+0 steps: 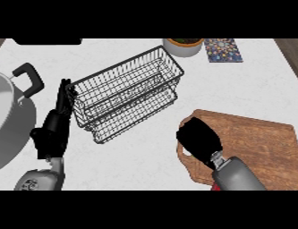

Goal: Pick the lemon from the cutting board and place it in the tiered basket

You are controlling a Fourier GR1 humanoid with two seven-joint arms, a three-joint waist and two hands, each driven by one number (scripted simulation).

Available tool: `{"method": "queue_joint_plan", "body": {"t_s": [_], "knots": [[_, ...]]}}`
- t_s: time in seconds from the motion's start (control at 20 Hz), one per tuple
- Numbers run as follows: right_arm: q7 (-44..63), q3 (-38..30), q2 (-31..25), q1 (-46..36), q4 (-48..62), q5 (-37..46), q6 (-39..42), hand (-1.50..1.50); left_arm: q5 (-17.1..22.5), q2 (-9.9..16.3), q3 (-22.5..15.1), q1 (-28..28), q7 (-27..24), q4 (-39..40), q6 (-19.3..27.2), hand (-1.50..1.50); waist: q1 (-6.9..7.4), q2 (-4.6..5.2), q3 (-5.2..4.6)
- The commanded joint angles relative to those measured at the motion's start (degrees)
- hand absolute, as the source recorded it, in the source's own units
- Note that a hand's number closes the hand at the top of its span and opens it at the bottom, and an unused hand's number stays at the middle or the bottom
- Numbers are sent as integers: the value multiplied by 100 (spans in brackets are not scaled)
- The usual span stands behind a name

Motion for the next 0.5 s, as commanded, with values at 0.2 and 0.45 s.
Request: {"method": "queue_joint_plan", "body": {"t_s": [0.2, 0.45], "knots": [[3279, 1684, 956, 716, -1290, 140, 768, 150, -57, -74, -172, 20, -137, -1, -54, 0, 133, 119, 143], [5170, 2598, 973, 506, -2292, -264, 873, 150, -106, -141, -165, -225, 25, 58, 21, 0, 191, 169, 146]]}}
